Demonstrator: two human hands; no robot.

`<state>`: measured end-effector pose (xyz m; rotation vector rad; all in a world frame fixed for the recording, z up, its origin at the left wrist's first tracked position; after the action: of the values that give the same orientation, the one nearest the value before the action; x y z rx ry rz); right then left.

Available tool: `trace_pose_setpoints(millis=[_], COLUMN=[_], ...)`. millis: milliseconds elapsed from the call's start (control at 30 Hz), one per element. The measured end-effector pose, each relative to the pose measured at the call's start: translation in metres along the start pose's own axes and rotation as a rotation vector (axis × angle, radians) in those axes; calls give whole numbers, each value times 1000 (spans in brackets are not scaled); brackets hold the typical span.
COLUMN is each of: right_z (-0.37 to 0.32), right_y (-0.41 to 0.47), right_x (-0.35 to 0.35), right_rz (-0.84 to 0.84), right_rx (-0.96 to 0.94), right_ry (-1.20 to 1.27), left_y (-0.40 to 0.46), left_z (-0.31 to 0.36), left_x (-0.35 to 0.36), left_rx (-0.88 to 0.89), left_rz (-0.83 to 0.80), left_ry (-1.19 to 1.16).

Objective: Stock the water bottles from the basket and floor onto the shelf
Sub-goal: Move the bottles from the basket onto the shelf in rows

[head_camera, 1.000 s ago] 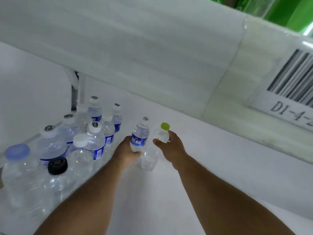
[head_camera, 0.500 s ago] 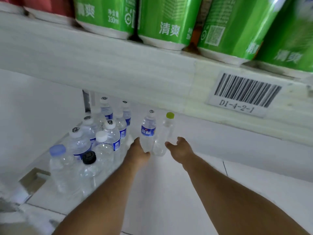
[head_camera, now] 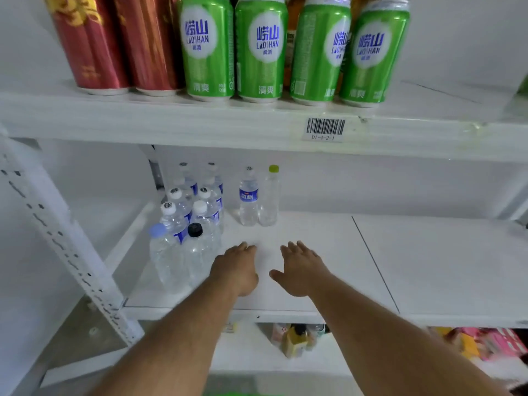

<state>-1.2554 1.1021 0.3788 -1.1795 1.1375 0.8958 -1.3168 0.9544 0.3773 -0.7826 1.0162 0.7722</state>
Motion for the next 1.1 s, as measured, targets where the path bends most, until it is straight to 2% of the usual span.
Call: trace_pose_setpoints(millis=[400, 700, 833, 1100], right_z=[-27, -30, -36, -57], right_y=[-79, -167, -200, -213], right_x=[30, 105, 143, 227], right_rz=[57, 7, -88, -326], right_rx=[-81, -171, -194, -46], right_ry=[87, 202, 214, 213], left_y=[-100, -176, -200, -222], left_z=[-6, 0, -10, -78], left_x=[29, 100, 139, 200], left_rx=[-42, -84, -120, -147], left_rz=[32, -122, -235, -412], left_ry=[-31, 29, 24, 24])
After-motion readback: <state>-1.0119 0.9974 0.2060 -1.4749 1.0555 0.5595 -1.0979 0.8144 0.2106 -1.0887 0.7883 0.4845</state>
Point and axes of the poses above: each hand's wrist, its own y-axis towards the middle knuckle, its own x-axis out of the palm, z = x × y, the point moved 3 cm from there along y, towards the middle knuckle, and after that the axes turned 7 degrees about -y, right-handed, at the moved point
